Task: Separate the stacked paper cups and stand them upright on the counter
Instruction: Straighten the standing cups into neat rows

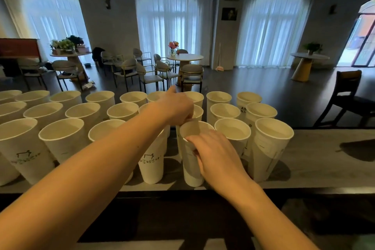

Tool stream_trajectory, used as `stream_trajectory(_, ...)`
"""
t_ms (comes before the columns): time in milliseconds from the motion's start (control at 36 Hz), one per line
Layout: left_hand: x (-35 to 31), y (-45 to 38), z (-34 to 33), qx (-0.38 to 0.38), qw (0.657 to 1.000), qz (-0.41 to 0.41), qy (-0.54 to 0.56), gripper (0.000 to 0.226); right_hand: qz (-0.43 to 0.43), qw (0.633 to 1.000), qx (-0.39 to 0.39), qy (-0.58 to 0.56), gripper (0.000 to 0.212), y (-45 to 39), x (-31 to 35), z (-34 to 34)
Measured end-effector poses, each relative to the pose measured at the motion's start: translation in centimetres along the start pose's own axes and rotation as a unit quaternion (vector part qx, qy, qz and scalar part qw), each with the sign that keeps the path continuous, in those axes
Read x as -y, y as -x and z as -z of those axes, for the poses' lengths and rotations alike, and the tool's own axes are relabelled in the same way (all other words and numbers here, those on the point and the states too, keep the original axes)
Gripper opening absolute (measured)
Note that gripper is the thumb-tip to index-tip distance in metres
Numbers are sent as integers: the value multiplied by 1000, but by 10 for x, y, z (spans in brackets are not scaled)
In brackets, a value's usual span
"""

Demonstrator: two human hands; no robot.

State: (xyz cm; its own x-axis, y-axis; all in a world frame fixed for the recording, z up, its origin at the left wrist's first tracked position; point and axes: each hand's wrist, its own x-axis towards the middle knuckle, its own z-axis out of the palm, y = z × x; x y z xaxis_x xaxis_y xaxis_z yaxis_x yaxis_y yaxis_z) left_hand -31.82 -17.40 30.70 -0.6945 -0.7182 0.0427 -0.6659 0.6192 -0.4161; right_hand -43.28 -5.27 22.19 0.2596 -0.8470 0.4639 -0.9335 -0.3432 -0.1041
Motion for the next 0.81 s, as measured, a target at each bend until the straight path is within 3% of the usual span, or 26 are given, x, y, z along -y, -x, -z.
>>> stream_trajectory(194, 4, -12, -14, -78, 996, -36, 0, 16, 3, 999, -12, 33, 55, -4, -5, -8)
stream_trajectory(417, 6, -18, -22, -81, 995, -49, -28, 17, 11, 1000, -5, 24, 54, -5, -2, -6)
stream_trajectory(472, 10, -18, -23, -78, 995, -53, -27, 8, 9, 1000, -7, 24, 54, -5, -2, -6)
stream_trajectory(528, 18, -12, -17, -62, 997, -36, -2, 35, 10, 1000, -19, 22, 49, -4, -3, -5)
stream_trajectory(583, 29, 3, -3, -91, 993, 7, 80, 45, 12, 999, -35, 12, 41, -2, -3, -4)
stream_trajectory(667, 45, 35, 9, -150, 962, 87, 213, 25, 8, 999, -41, 9, 37, -2, -3, -4)
stream_trajectory(722, 42, 59, 6, -142, 951, 135, 238, 19, 5, 999, -41, 8, 38, -2, -3, -5)
stream_trajectory(806, 24, 91, -7, -94, 953, 165, 238, 29, 5, 999, -41, 6, 40, -2, 0, -7)
